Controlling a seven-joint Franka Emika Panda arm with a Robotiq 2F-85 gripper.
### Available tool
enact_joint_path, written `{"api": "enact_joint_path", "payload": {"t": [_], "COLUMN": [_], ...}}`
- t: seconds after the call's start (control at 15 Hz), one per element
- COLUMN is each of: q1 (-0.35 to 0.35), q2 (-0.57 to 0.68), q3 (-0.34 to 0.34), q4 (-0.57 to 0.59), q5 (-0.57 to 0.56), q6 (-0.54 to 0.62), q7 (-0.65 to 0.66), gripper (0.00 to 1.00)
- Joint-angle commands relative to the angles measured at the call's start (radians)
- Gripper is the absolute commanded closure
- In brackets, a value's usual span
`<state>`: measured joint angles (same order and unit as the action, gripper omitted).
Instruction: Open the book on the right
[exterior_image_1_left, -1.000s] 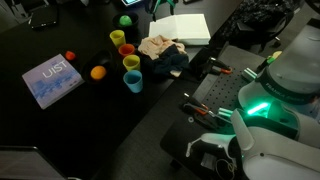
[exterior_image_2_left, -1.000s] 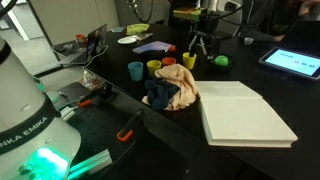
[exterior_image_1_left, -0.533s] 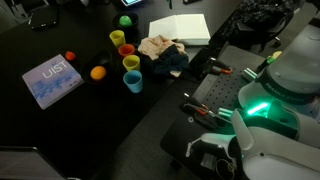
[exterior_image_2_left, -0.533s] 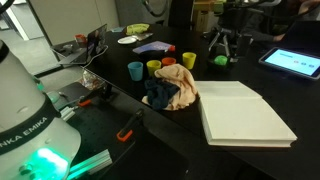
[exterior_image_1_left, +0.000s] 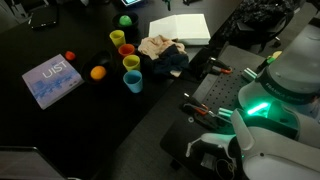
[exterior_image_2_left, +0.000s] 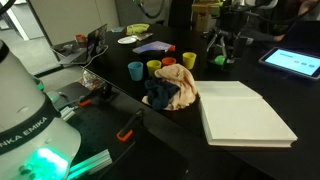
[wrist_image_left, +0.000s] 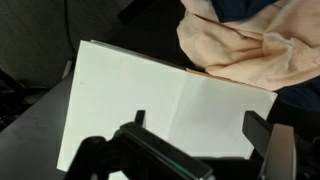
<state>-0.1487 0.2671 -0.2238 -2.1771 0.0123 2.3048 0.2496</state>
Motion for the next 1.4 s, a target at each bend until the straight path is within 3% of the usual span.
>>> {"api": "enact_joint_path", "payload": {"t": [0.0,0.27,0.47,0.67,0.87,1.33], "q1": [-0.010,-0.051,-0.075,-0.096,-0.150,-0.305], "q2": [0.037,0.170,0.287,0.379,0.425,0.441], "q3": [0.014,-0.014,-0.054,-0.105,-0.112,-0.094], "q4": [0.070,0.204,0.271,0.333,0.392,0.517], "q5": [0.094,0.183,0.194,0.189,0.216,0.276], "q6": [0.025,0.074,0.176,0.192,0.145,-0.147], "q7": [0.081,0.170,0.251,0.332,0.329,0.243], "gripper": [0.00,0.00,0.00,0.00,0.00,0.00]}}
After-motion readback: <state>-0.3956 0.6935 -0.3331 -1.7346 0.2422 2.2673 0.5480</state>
